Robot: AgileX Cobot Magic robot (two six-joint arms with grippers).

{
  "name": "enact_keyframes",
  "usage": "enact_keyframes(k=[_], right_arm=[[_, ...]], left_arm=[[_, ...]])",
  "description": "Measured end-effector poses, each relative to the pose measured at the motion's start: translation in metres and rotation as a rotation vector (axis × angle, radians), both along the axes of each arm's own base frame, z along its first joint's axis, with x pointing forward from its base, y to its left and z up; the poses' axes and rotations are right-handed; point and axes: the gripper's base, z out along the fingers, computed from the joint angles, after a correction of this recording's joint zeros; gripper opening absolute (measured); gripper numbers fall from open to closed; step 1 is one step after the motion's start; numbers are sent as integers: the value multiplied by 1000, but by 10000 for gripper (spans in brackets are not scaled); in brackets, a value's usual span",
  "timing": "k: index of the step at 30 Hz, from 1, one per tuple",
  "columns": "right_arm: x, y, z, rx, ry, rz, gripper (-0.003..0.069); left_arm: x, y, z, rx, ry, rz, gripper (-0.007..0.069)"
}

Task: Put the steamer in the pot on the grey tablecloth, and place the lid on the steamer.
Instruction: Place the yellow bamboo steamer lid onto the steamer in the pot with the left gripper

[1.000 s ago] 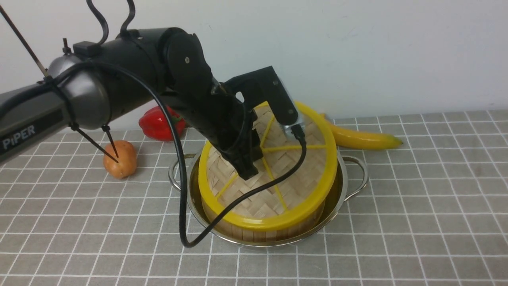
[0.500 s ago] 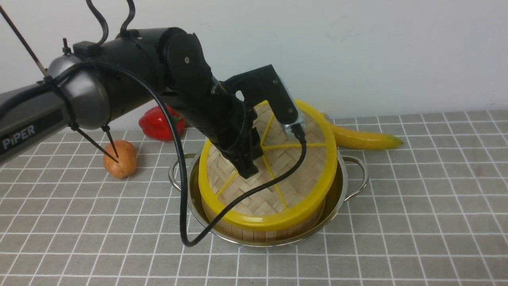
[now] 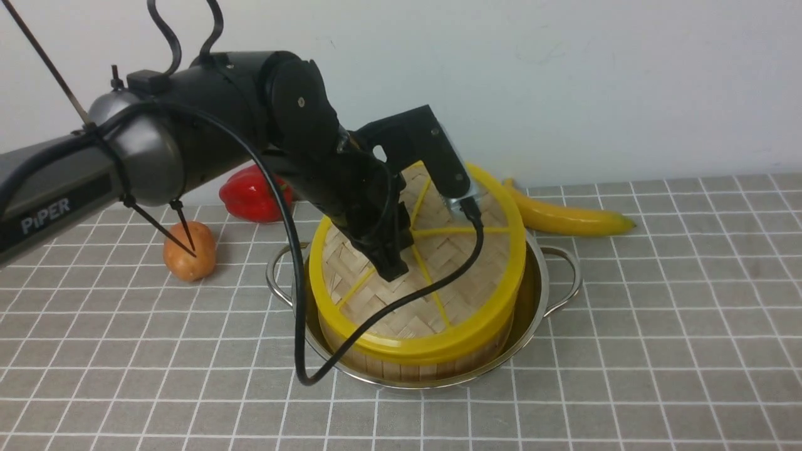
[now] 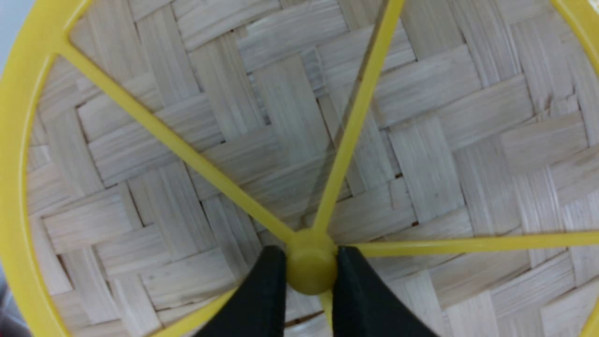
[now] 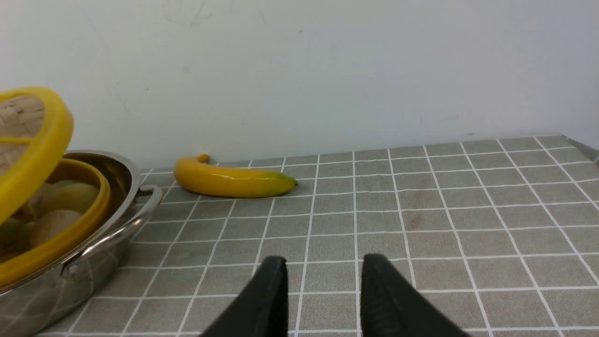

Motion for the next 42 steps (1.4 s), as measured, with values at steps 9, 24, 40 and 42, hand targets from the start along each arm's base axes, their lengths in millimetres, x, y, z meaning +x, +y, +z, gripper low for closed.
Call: enact_keyframes(k=[9, 24, 40, 42], right_arm=[[0, 0, 0, 0, 0, 0, 242], [0, 0, 0, 0, 0, 0, 242], [0, 0, 0, 0, 0, 0, 242], [0, 0, 0, 0, 0, 0, 242]], left_arm=[[4, -1, -4, -5, -13, 7, 120], [5, -2, -4, -2, -30, -4, 120], [8, -3, -11, 3, -28, -11, 120], [8, -3, -11, 3, -28, -11, 120]])
